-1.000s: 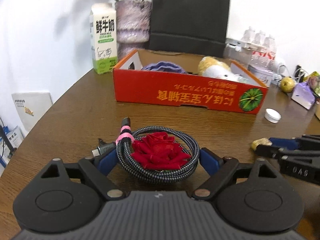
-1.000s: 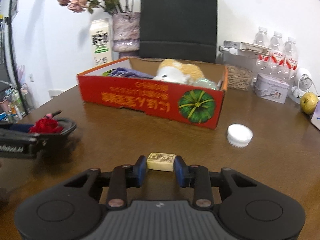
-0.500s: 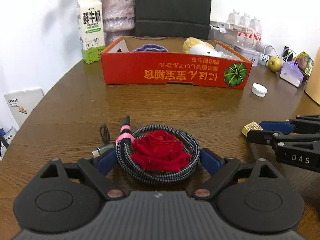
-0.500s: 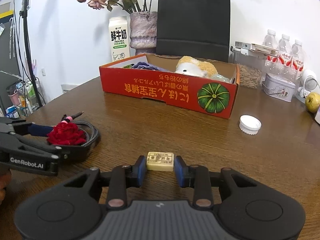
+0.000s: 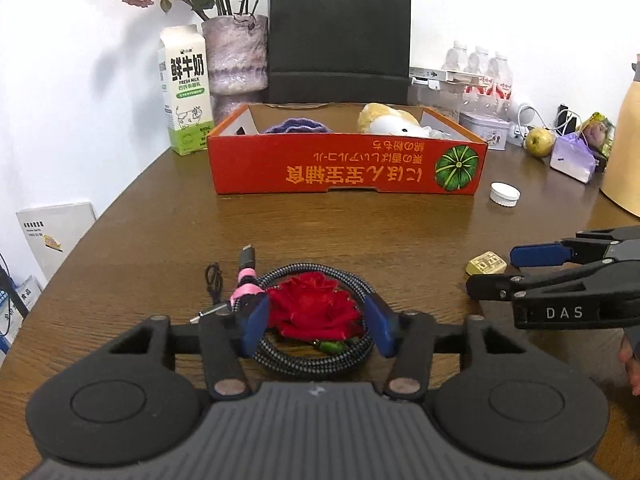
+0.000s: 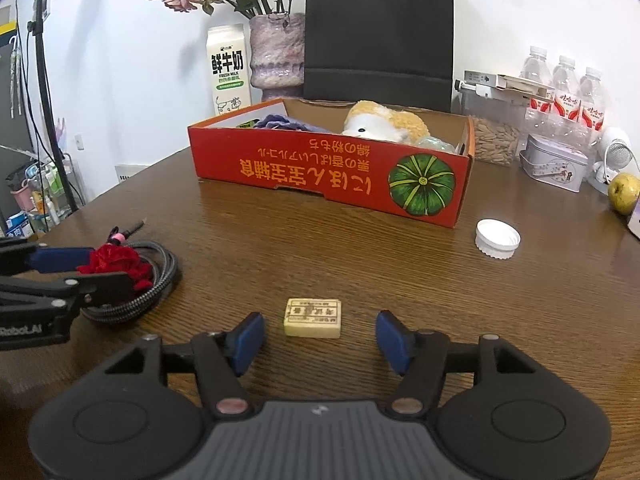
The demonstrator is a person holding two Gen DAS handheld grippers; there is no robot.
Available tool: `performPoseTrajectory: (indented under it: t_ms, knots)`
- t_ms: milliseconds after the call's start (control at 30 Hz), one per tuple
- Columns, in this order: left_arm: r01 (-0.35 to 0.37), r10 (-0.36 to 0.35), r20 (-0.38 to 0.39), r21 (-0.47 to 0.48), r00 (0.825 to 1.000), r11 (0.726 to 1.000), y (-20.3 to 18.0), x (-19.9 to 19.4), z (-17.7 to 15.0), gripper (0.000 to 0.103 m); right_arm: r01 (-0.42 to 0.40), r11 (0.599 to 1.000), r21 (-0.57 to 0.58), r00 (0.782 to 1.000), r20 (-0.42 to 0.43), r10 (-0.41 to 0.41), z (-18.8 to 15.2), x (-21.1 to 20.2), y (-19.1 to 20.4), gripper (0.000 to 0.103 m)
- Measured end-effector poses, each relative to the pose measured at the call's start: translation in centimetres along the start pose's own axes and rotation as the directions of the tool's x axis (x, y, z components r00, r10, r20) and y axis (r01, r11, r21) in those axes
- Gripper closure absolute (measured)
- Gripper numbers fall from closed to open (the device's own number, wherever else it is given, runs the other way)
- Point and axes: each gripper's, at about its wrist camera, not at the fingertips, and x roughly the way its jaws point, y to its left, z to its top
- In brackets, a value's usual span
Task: Organize objects
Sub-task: 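Grasp the yellow soap bar with the right gripper while the left gripper holds the cable, then lift the cable with the left gripper while the right gripper lifts the soap bar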
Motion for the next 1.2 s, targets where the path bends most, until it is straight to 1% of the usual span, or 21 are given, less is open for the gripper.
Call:
performPoseTrajectory:
  t_ms: [33, 67, 100, 167, 333, 433, 633, 833, 1200]
  knots:
    - [-0.003, 0.003, -0.002, 0.001, 1.000, 1.000, 0.0, 0.0, -0.1, 0.057, 0.003, 1.000, -0.004, 1.000, -0.001, -0.003, 0.0, 0.0, 0.1, 0.041]
    - [-0.005, 0.005, -0.006, 0.001, 1.000, 1.000, 0.0, 0.1, -0.1, 0.062, 0.005, 1.000, -0.007, 1.000, -0.001, -0.005, 0.0, 0.0, 0.1, 0.042]
    - [-0.003, 0.003, -0.006, -0.005, 1.000, 1.000, 0.1, 0.2, -0.1, 0.064, 0.005, 1.000, -0.007, 1.000, -0.001, -0.005, 0.0, 0.0, 0.1, 0.043]
    - [0.009, -0.009, -0.003, -0.017, 1.000, 1.000, 0.3, 0.1, -0.1, 0.067, 0.004, 1.000, -0.008, 1.000, 0.003, -0.004, 0.0, -0.1, 0.1, 0.051]
    - [0.019, -0.019, 0.007, -0.032, 1.000, 0.999, 0.6, -0.1, -0.1, 0.071, 0.001, 1.000, -0.018, 1.000, 0.013, -0.001, 0.0, -0.3, 0.3, 0.069]
    - [0.023, -0.021, 0.027, -0.040, 0.999, 0.999, 0.7, -0.5, -0.1, 0.073, 0.005, 1.000, -0.027, 0.999, 0.034, -0.004, 0.0, -0.6, 0.5, 0.073]
    - [0.007, -0.003, 0.068, -0.051, 0.998, 0.999, 0.5, -1.5, -0.1, 0.073, 0.006, 1.000, -0.030, 0.999, 0.050, -0.004, -0.2, -1.1, 0.7, 0.074]
    - [0.008, -0.003, 0.080, -0.070, 0.997, 0.998, 0.7, -1.9, 0.1, 0.073, 0.006, 1.000, -0.028, 0.998, 0.064, -0.005, -0.5, -1.8, 1.1, 0.074]
    - [0.021, -0.015, 0.101, -0.058, 0.995, 0.998, 0.2, -2.4, 0.9, 0.073, 0.003, 1.000, -0.018, 0.996, 0.090, -0.002, -0.4, -2.9, 1.5, 0.074]
